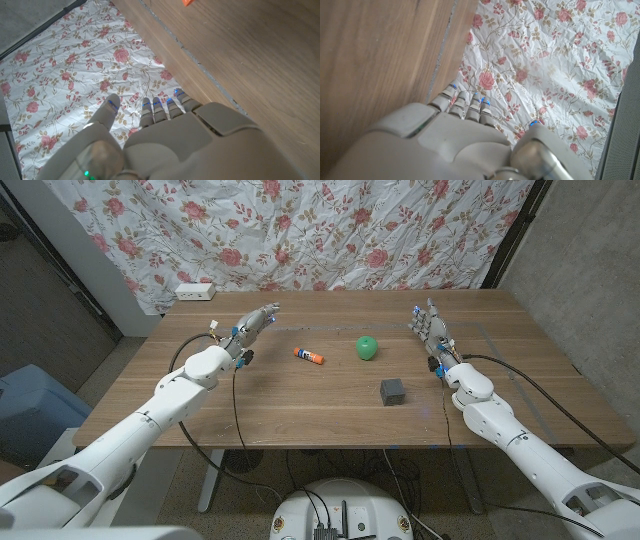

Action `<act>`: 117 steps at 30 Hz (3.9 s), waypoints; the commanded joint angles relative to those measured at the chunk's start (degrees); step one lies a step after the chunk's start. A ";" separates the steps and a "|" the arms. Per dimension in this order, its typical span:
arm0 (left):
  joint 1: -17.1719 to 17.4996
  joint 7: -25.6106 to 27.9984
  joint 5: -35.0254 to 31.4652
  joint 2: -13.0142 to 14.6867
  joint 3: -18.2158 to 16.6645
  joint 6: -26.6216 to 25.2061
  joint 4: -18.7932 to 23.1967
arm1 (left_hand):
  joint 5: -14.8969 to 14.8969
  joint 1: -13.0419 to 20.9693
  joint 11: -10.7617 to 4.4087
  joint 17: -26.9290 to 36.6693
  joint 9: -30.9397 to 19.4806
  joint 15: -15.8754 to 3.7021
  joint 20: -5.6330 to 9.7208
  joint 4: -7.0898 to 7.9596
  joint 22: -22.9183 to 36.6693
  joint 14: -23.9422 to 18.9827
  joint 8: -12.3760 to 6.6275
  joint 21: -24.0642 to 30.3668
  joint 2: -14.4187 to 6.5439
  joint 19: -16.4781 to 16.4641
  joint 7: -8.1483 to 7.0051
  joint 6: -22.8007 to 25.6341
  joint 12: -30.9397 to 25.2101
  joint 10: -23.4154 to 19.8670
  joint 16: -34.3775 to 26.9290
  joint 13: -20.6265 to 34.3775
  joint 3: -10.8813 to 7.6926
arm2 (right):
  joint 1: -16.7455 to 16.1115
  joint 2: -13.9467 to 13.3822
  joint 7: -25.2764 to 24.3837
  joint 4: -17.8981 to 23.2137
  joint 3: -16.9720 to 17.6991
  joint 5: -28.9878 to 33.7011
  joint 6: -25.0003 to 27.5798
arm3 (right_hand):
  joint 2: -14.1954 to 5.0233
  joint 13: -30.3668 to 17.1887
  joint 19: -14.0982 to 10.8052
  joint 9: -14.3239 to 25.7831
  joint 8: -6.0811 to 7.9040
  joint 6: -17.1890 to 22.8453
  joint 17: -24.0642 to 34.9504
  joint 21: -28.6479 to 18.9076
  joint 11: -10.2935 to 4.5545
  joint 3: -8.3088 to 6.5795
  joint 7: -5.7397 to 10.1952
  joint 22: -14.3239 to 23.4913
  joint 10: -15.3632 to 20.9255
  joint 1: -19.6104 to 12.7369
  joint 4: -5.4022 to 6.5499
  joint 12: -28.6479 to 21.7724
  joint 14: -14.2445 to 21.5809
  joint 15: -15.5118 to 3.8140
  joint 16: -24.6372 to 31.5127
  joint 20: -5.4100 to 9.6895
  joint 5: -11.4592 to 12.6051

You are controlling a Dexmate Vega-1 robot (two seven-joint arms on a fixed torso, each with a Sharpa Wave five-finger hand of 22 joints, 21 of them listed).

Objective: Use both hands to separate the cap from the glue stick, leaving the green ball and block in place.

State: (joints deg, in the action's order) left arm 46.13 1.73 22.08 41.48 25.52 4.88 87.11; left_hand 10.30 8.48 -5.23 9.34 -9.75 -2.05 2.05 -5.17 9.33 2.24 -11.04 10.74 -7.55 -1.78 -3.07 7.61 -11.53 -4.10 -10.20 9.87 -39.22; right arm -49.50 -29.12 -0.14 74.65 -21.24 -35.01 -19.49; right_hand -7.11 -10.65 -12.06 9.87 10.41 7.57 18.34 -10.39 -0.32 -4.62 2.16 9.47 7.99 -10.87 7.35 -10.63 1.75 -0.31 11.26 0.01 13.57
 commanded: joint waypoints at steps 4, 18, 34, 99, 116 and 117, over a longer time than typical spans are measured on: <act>-1.06 1.10 -9.25 5.19 2.35 -6.39 6.56 | -0.38 1.49 -0.72 0.04 -0.16 -3.96 4.49 -1.97 0.16 -0.50 -0.26 -0.16 0.00 -0.29 -1.27 1.40 -0.51 -1.37 0.10 0.08 -0.22 | 0.20 -0.47 2.55 -1.92 0.67 -1.04 -1.64 | -0.29 -0.18 -0.24 0.14 0.37 0.43 -0.10 -0.23 0.18 -0.34 0.17 0.09 0.63 -0.58 -0.08 -0.49 0.18 -0.47 0.14 0.23 0.40; -4.26 -4.08 -17.97 10.57 5.05 -11.64 10.44 | -0.21 3.51 -2.29 0.08 -0.19 -4.76 5.61 -5.10 0.10 -0.75 -0.39 -0.15 1.46 -0.75 -3.40 2.83 -0.27 -2.59 0.19 0.09 -0.36 | 0.71 -0.66 2.70 -2.60 0.87 -0.90 -1.87 | -0.40 -0.15 -0.26 0.14 0.34 0.47 -0.47 -0.25 0.19 -0.60 0.18 0.09 0.65 -0.69 -0.30 -0.47 0.30 -0.47 0.16 0.17 0.50; -10.27 -10.74 -30.31 12.46 9.35 -15.27 12.74 | 0.05 8.05 -4.40 0.12 -0.27 -5.44 5.65 -6.11 0.07 -1.52 -1.52 -0.14 4.31 -1.94 -5.70 6.41 -0.24 -5.08 0.12 0.15 -0.52 | 1.39 -0.13 4.04 -4.40 1.05 -1.50 -3.02 | -0.51 -0.13 -0.21 0.14 0.22 0.27 -0.86 -0.24 0.19 -0.86 0.20 0.09 0.53 -0.68 -0.46 -0.40 0.15 -0.46 0.10 0.22 0.58; -17.35 -32.13 -76.93 3.78 21.18 -21.59 16.96 | 0.36 26.07 -6.31 0.29 -0.66 -4.64 1.34 -5.44 0.16 -3.91 -1.52 -0.41 15.96 -3.19 -8.85 8.07 0.15 -13.10 0.04 0.71 2.05 | 3.23 0.39 4.82 -7.12 1.06 -2.43 -1.53 | -0.84 -0.10 -0.74 0.15 0.31 0.60 -2.08 -0.39 0.46 -1.89 0.33 0.08 0.58 -0.52 -0.86 -0.41 0.34 -0.25 0.26 0.18 0.77; -16.60 -30.21 -82.02 0.31 23.74 -24.06 14.17 | 0.09 28.08 -6.98 0.33 -0.74 -3.88 -0.07 -5.48 0.13 -5.29 -1.67 -0.51 16.65 -2.64 -9.19 8.09 0.13 -13.91 -0.39 0.79 2.95 | 3.92 1.35 4.28 -8.20 0.89 -2.18 -2.06 | -0.92 -0.10 -0.76 0.16 0.30 0.66 -2.35 -0.36 0.22 -2.17 0.37 0.09 0.62 -0.42 -0.92 -0.43 0.43 -0.13 0.35 0.08 0.78; -16.47 -29.81 -82.03 0.26 23.76 -23.98 14.07 | 0.04 28.28 -7.00 0.33 -0.76 -3.90 -0.15 -5.50 0.13 -5.47 -1.74 -0.46 16.70 -2.71 -9.16 8.21 0.10 -14.09 -0.44 0.80 3.03 | 3.91 1.37 4.18 -8.17 0.91 -2.17 -2.07 | -0.93 -0.10 -0.77 0.16 0.31 0.68 -2.36 -0.37 0.27 -2.19 0.37 0.09 0.62 -0.41 -0.92 -0.43 0.43 -0.13 0.35 0.07 0.78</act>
State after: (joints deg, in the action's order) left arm 29.25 -29.21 -57.47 43.51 47.98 -18.50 102.79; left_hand 10.61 35.90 -11.99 9.48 -10.28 -2.05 2.06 -10.54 9.35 -2.47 -12.85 10.28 9.05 -4.61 -12.18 15.85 -11.25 -17.62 -10.20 10.55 -36.52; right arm -45.86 -28.18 4.43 66.86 -20.25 -37.35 -21.30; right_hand -7.78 -10.68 -12.36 9.88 10.41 7.88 15.94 -10.39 0.00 -6.51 2.47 9.46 8.29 -11.55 6.56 -10.63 2.06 -0.62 11.25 0.31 14.01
